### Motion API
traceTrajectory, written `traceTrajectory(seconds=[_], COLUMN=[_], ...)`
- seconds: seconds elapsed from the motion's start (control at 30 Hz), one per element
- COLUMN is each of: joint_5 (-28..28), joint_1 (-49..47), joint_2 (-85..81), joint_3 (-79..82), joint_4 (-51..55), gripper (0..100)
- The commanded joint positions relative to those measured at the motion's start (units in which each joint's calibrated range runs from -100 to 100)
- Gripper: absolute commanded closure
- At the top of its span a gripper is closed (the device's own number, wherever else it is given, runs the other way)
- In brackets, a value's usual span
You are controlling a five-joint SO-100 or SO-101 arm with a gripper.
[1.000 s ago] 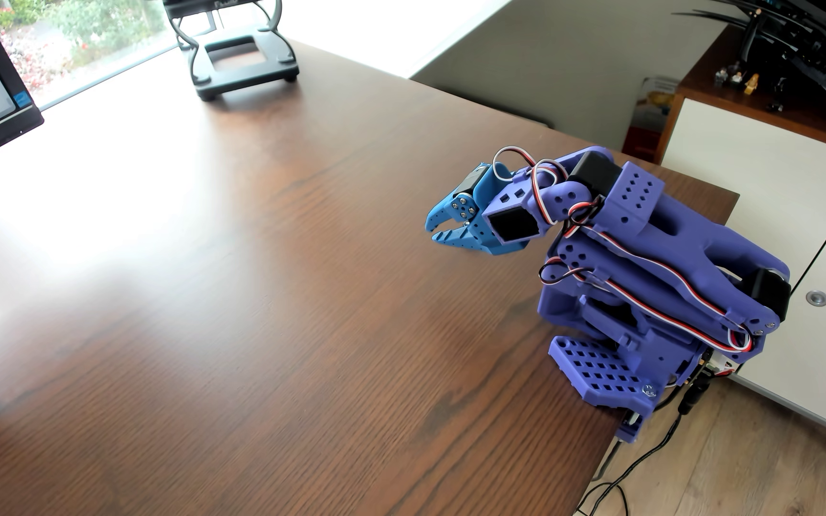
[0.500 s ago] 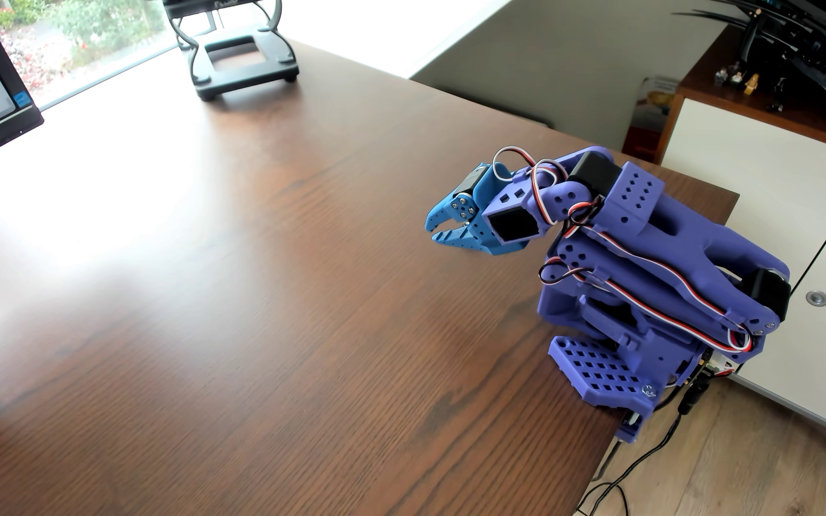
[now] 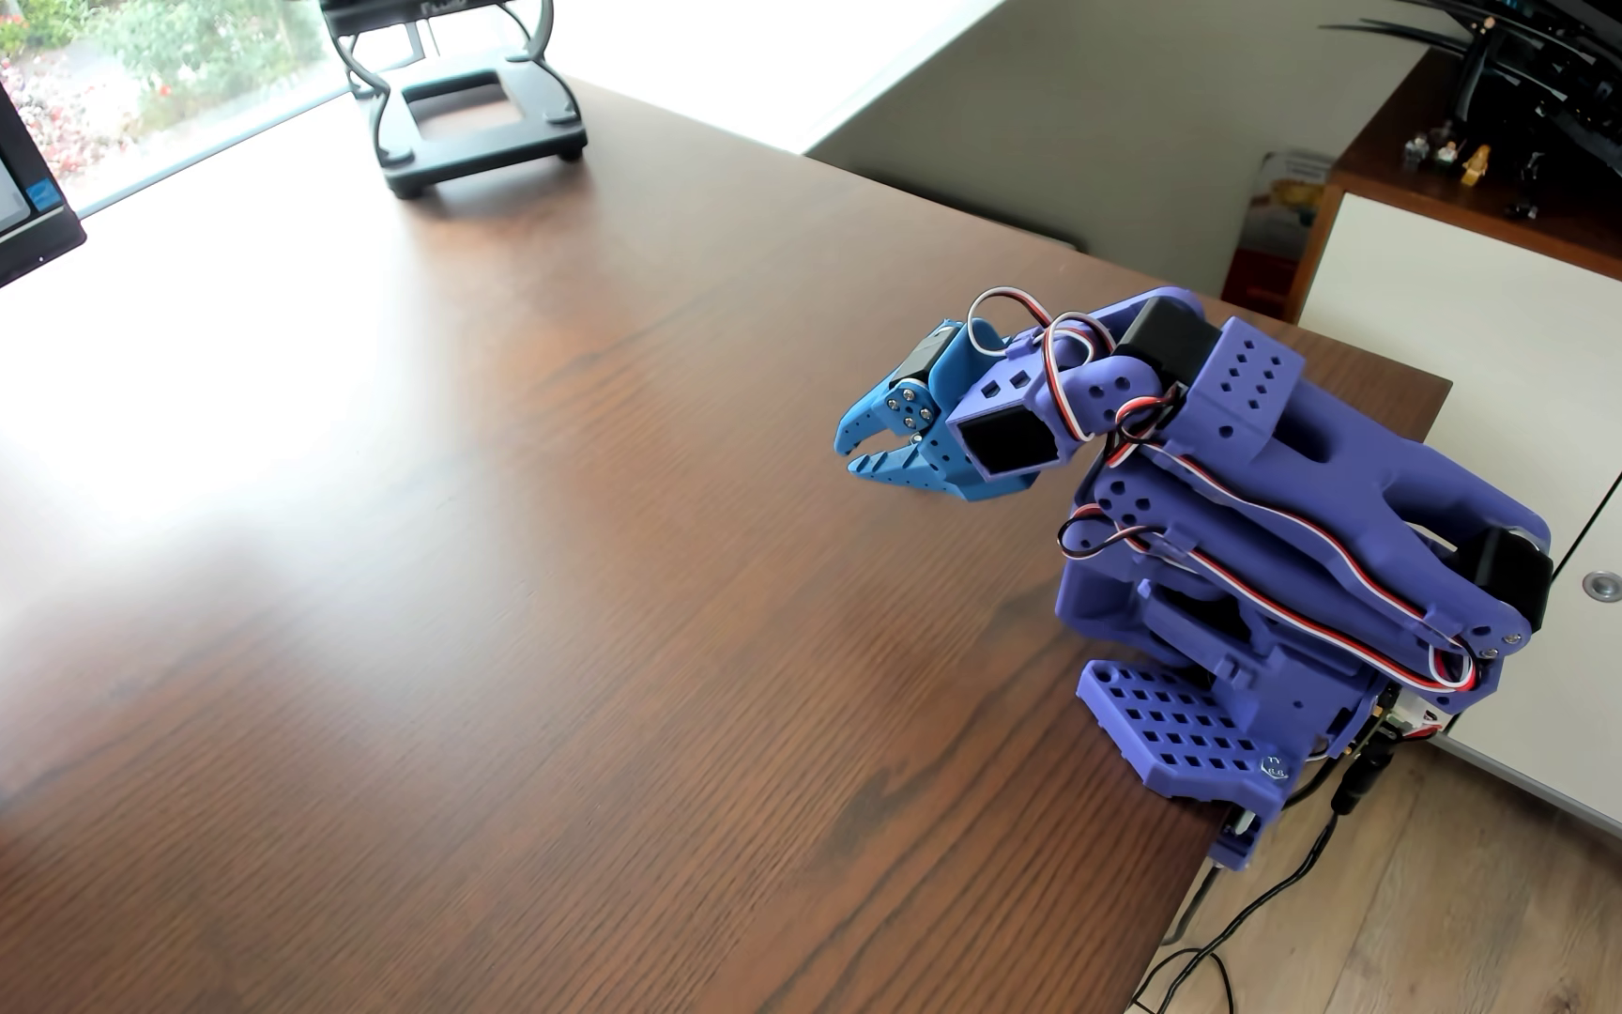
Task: Grab the blue dice
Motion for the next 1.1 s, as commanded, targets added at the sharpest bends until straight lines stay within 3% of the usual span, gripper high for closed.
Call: traceTrajectory(seconds=[0.0,0.3,0.73,0.9,1.07], joint_5=[2.61,8.08,12.02,12.92,14.6], joint_1=[2.23,3.05,15.48,20.88,25.39], joint_2=[-0.5,5.28,78.44,97.87,106.32], joint_3=[-6.53,-34.11,-102.28,-106.35,-103.27], joint_4=[-0.04,9.53,25.61,31.25,29.54], gripper=[96,96,96,96,98])
